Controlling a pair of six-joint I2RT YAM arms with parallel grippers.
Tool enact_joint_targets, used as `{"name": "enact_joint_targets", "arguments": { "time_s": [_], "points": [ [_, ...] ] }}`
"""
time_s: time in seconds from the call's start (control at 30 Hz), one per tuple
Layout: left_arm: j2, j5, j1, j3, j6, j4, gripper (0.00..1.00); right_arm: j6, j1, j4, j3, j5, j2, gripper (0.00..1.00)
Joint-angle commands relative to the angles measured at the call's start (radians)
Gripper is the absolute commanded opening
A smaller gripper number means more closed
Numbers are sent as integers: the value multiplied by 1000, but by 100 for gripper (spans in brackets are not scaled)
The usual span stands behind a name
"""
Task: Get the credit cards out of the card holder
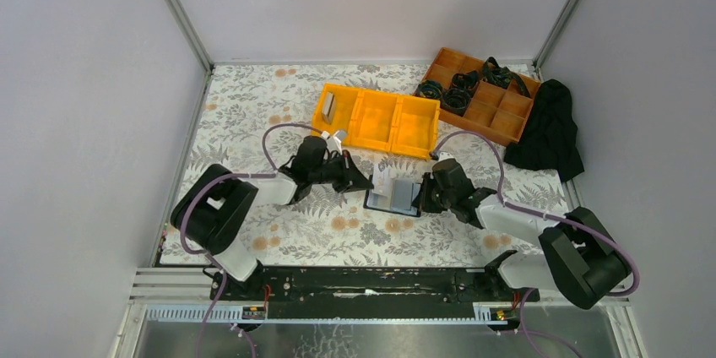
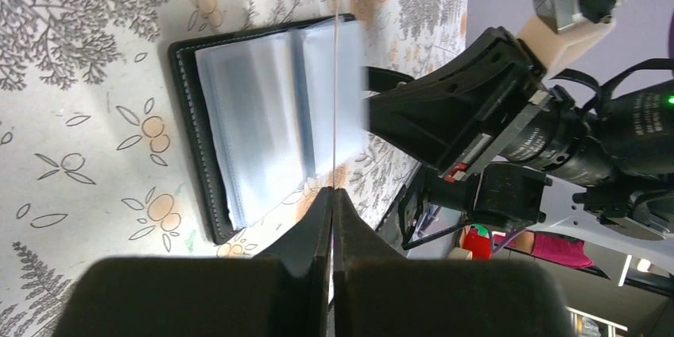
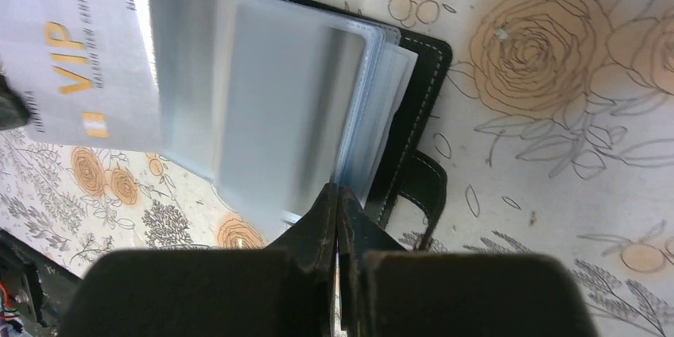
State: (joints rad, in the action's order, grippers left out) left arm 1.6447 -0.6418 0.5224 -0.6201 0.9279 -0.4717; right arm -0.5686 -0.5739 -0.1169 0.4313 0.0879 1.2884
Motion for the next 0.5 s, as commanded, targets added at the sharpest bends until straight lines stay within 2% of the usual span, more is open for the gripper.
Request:
{"name": "enact_joint_targets", "arguments": {
  "time_s": [0.0, 0.07, 0.27, 0.33, 0.47],
  "points": [
    [-63, 1, -12, 19, 8, -111, 0, 34, 5, 71, 35, -52, -71, 2],
    [-73, -4, -17, 28, 21, -149, 0, 42, 5, 81, 51, -48, -102, 13],
    [-63, -53, -26, 58, 95, -326, 0, 67, 5, 64, 88, -18, -205, 54],
    [-52, -77, -30, 78, 141, -425, 0, 67, 5, 23, 86, 5, -249, 62],
    [-43, -91, -34, 107, 189, -533, 0, 60, 5, -119, 69, 69, -326, 72]
  ]
}}
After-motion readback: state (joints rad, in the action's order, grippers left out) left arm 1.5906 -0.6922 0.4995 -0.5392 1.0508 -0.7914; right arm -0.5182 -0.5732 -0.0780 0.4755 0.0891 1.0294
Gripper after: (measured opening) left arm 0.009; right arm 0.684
